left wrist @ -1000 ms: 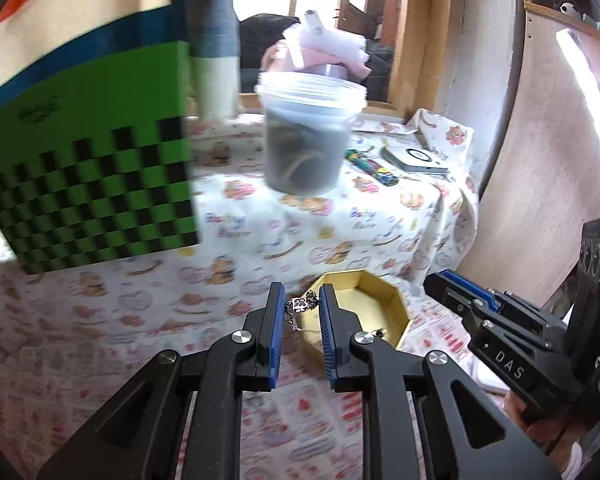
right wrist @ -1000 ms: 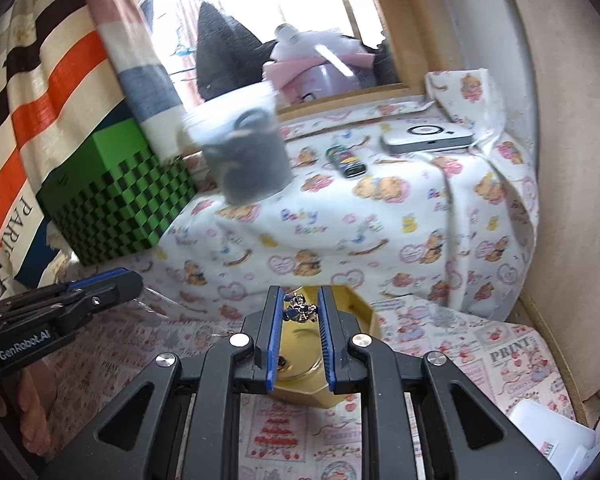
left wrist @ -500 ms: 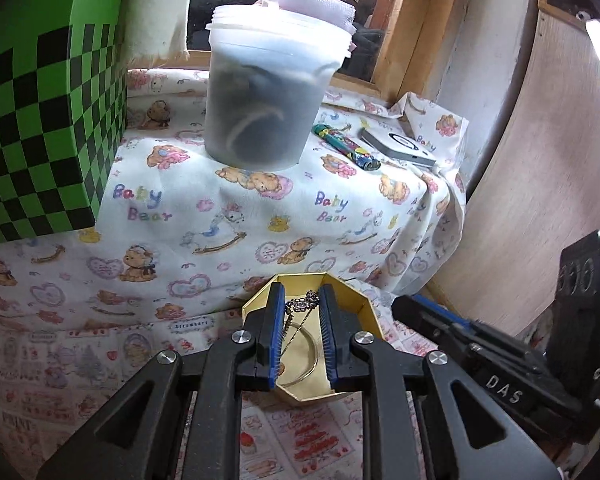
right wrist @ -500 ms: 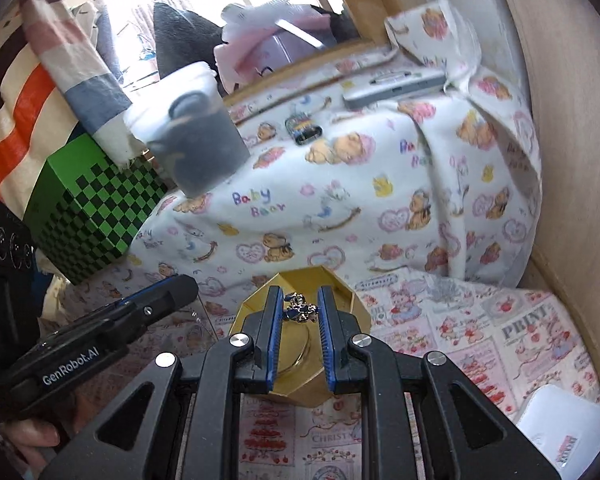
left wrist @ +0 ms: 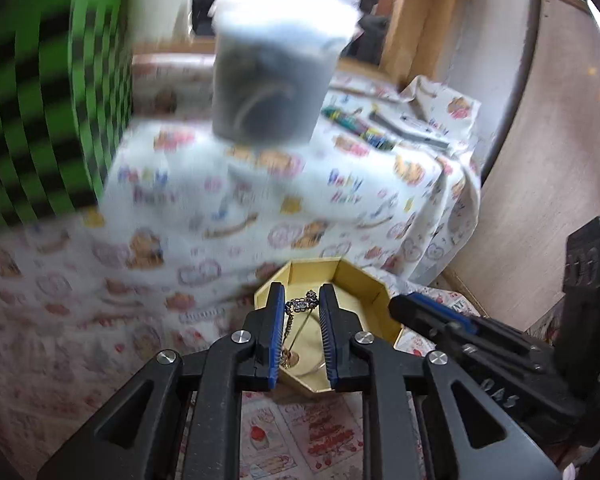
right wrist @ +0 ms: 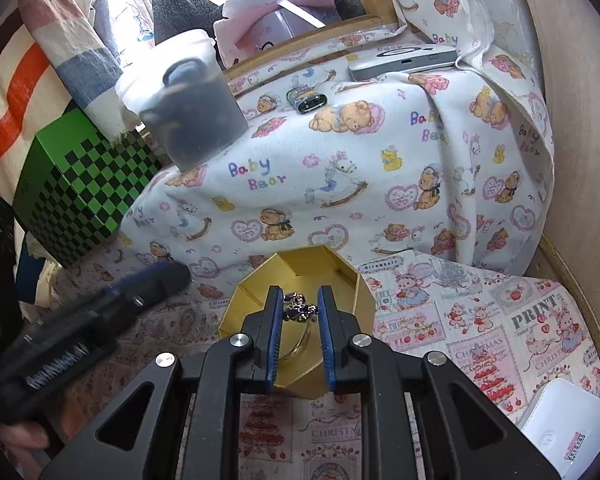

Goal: Organize jewelry
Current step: 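Lower the chain into the gold box and open both tools, then move the right tool to the small silver ring on the table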

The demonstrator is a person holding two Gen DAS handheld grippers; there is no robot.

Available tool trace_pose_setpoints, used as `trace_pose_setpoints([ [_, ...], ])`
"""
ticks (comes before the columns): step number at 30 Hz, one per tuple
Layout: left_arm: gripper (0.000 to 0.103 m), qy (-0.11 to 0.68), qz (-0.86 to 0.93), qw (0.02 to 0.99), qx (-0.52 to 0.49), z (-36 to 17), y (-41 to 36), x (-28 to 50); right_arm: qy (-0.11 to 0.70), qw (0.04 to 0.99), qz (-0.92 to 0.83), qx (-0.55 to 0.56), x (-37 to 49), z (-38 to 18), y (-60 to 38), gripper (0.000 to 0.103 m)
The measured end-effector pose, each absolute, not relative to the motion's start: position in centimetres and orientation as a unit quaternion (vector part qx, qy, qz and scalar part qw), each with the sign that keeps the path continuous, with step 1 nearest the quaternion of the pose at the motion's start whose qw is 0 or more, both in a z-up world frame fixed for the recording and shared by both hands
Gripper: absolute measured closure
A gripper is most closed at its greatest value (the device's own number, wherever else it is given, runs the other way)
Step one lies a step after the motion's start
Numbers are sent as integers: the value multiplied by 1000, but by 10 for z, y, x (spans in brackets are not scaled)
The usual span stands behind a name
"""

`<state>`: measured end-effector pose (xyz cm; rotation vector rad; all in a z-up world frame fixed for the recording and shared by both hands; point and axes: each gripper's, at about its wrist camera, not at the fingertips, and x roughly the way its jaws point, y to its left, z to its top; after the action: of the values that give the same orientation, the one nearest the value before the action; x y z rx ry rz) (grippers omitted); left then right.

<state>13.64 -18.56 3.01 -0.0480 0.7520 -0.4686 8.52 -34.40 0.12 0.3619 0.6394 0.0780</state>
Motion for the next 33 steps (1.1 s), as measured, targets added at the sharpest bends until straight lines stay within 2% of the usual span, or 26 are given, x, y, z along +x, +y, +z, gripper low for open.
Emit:
trace_pose_setpoints([
  [7,85,368,-241,898,-30,14,-187,136,317,928,36,191,89,-2,-349,84],
  [8,76,366,-239,899,-31,14,-186,136,318,928,34,189,89,-3,-348,84],
  [9,58,363,-237,901,-34,15,-184,135,319,928,32,187,90,-3,-347,84],
  [10,49,355,-228,906,-38,16,-180,133,319,929,32,186,90,-3,-347,82],
  [11,38,347,-219,911,-40,17,-176,131,319,929,32,186,90,-4,-347,75],
  [12,38,336,-209,918,-39,19,-170,128,316,929,34,187,89,-3,-347,65],
  [14,37,321,-193,927,-28,22,-159,123,308,932,32,187,88,-2,-347,55],
  [16,37,306,-173,936,-15,25,-146,117,305,935,29,178,86,1,-346,55],
  [21,20,260,-127,957,-9,36,-106,95,293,944,21,148,81,8,-337,55],
  [26,11,229,-94,969,-6,47,-77,72,275,955,16,112,76,14,-321,54],
  [28,8,220,-88,972,-9,50,-70,63,267,958,17,105,73,15,-316,51],
  [30,3,209,-85,974,-8,52,-67,54,255,962,13,97,70,17,-312,32],
  [33,0,185,-75,980,12,51,-68,42,240,968,8,71,66,21,-301,30],
])
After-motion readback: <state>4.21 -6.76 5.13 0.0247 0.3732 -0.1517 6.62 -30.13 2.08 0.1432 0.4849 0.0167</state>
